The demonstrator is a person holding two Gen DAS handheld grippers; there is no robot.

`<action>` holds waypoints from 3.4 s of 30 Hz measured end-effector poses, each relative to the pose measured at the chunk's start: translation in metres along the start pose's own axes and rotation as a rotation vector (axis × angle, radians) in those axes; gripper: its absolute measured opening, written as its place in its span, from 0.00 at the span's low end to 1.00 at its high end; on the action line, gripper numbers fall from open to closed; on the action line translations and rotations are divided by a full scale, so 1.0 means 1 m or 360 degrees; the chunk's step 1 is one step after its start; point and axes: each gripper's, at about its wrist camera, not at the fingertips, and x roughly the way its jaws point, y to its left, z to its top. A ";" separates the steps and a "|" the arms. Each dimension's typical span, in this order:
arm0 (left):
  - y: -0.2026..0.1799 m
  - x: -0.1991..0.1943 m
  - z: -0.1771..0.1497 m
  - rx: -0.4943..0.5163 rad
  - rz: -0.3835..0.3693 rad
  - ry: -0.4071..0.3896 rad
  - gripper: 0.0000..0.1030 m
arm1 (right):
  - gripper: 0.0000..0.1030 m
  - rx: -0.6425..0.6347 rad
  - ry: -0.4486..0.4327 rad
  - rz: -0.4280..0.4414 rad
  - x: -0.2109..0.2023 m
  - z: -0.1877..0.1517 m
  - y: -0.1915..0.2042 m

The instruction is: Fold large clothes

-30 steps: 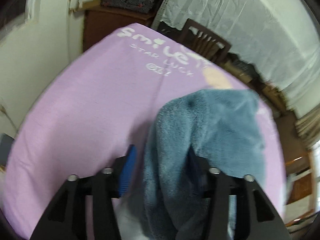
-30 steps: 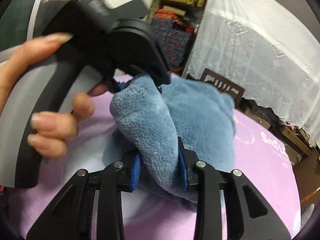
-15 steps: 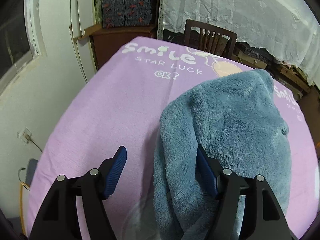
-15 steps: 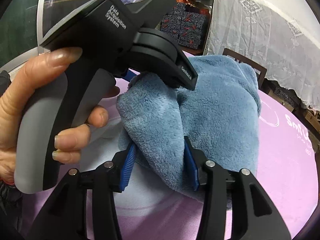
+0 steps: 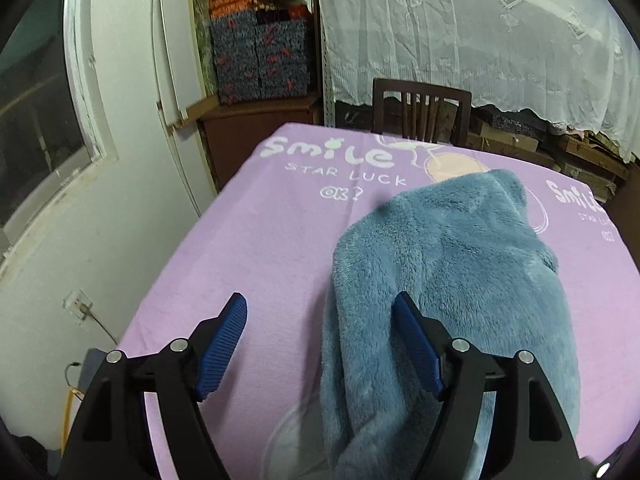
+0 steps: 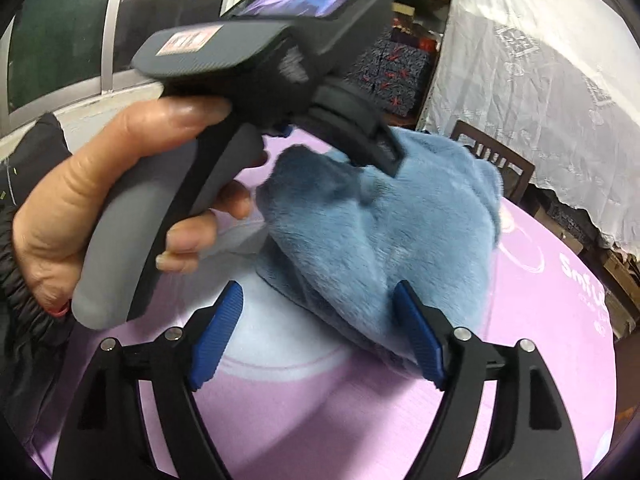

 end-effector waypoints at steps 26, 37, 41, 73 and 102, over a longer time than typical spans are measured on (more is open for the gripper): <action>-0.032 -0.076 -0.020 0.0145 0.0053 -0.0436 0.91 | 0.67 0.0904 -0.0172 0.0370 -0.030 0.005 -0.121; -0.032 -0.016 -0.028 0.0168 0.0055 -0.0106 0.91 | 0.66 0.1065 -0.0003 0.0365 0.026 0.004 -0.143; -0.026 -0.002 -0.031 0.0119 0.0006 -0.0012 0.93 | 0.65 0.1130 0.0043 0.0367 0.035 -0.008 -0.151; -0.056 -0.007 -0.033 0.0141 -0.0477 0.0118 0.97 | 0.49 0.1782 0.0021 0.0762 0.080 -0.034 -0.245; 0.065 0.017 -0.019 -0.0671 -0.0709 0.0147 0.97 | 0.25 0.1502 -0.0011 0.0543 0.076 0.034 -0.264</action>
